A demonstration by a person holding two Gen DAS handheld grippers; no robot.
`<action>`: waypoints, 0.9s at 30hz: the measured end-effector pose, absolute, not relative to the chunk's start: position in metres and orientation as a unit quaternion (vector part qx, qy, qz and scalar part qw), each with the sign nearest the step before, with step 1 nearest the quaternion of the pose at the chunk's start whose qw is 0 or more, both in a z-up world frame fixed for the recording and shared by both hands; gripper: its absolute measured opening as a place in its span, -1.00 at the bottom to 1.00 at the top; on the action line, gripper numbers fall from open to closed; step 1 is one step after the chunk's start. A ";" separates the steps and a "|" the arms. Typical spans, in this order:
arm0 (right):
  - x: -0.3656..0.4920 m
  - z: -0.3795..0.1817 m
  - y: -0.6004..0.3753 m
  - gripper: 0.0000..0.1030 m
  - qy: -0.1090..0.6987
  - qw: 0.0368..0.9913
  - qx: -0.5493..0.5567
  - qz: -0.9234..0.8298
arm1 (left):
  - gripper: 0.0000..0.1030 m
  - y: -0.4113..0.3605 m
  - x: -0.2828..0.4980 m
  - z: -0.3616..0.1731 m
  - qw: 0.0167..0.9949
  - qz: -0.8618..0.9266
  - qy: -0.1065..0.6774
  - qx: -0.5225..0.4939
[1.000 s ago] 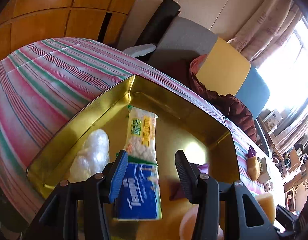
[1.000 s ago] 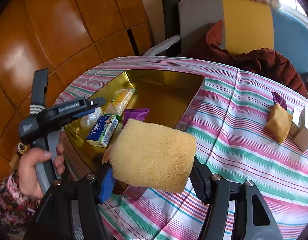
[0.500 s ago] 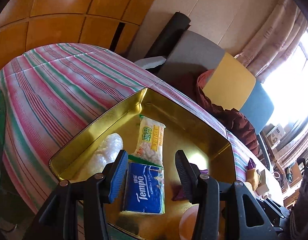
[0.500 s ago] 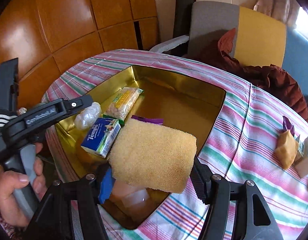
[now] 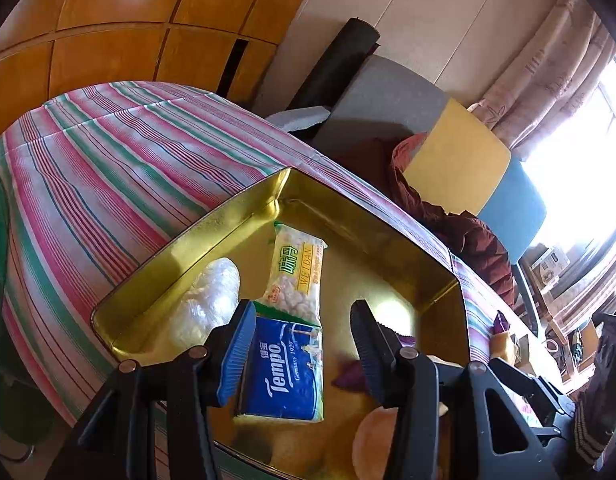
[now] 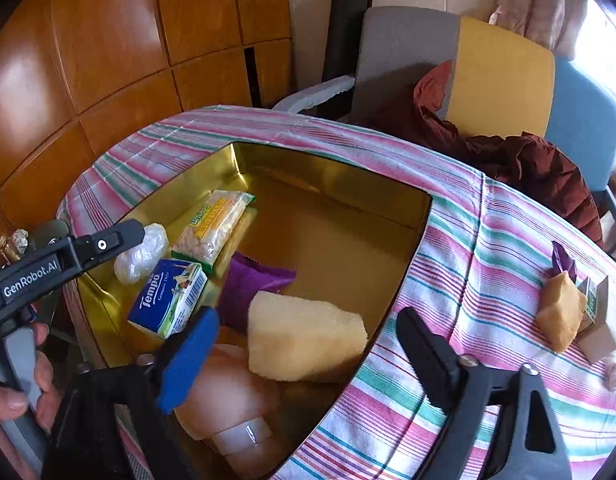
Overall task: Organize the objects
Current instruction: 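Carry the WEIDAN bag into the gold tray with the left tool while the right tool drops the sponge there, then withdraw both tools from the tray toward the remaining items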
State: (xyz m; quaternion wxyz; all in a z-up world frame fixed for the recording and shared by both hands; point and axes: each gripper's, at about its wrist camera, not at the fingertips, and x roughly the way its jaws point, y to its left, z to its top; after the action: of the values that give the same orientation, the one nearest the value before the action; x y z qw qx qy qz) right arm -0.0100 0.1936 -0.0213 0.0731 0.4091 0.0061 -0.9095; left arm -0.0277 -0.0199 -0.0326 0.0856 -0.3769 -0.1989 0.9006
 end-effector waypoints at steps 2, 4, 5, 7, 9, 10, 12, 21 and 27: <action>-0.006 -0.020 0.196 0.82 0.005 0.070 0.405 -0.912 | -0.03 -0.018 -0.027 -0.033 0.088 0.900 -0.196 -0.378; -0.003 -0.019 0.197 0.82 0.003 0.068 0.405 -0.912 | -0.03 -0.015 -0.026 -0.034 0.091 0.899 -0.193 -0.381; -0.002 -0.019 0.198 0.82 0.001 0.068 0.405 -0.912 | -0.03 -0.014 -0.026 -0.034 0.092 0.899 -0.193 -0.381; 0.000 -0.020 0.200 0.82 -0.004 0.064 0.405 -0.912 | -0.03 -0.011 -0.026 -0.034 0.097 0.899 -0.190 -0.384; 0.002 -0.020 0.202 0.82 -0.009 0.061 0.405 -0.912 | -0.03 -0.008 -0.025 -0.034 0.101 0.898 -0.185 -0.386; 0.003 -0.019 0.204 0.82 -0.012 0.060 0.405 -0.912 | -0.03 -0.007 -0.024 -0.034 0.103 0.898 -0.185 -0.385; 0.006 -0.019 0.207 0.82 -0.018 0.057 0.404 -0.913 | -0.03 -0.005 -0.025 -0.034 0.109 0.897 -0.182 -0.388; 0.017 -0.017 0.232 0.82 -0.033 0.026 0.412 -0.910 | -0.03 0.016 -0.021 -0.033 0.144 0.890 -0.166 -0.400; 0.029 -0.021 0.263 0.82 -0.039 -0.009 0.422 -0.906 | -0.03 0.045 -0.010 -0.028 0.192 0.887 -0.132 -0.398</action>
State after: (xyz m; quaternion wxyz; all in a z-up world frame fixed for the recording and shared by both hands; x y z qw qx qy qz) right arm 0.0285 0.2635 -0.0207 -0.0086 0.4221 -0.0392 -0.9057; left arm -0.0097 0.0448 -0.0281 0.1917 -0.3980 -0.1322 0.8873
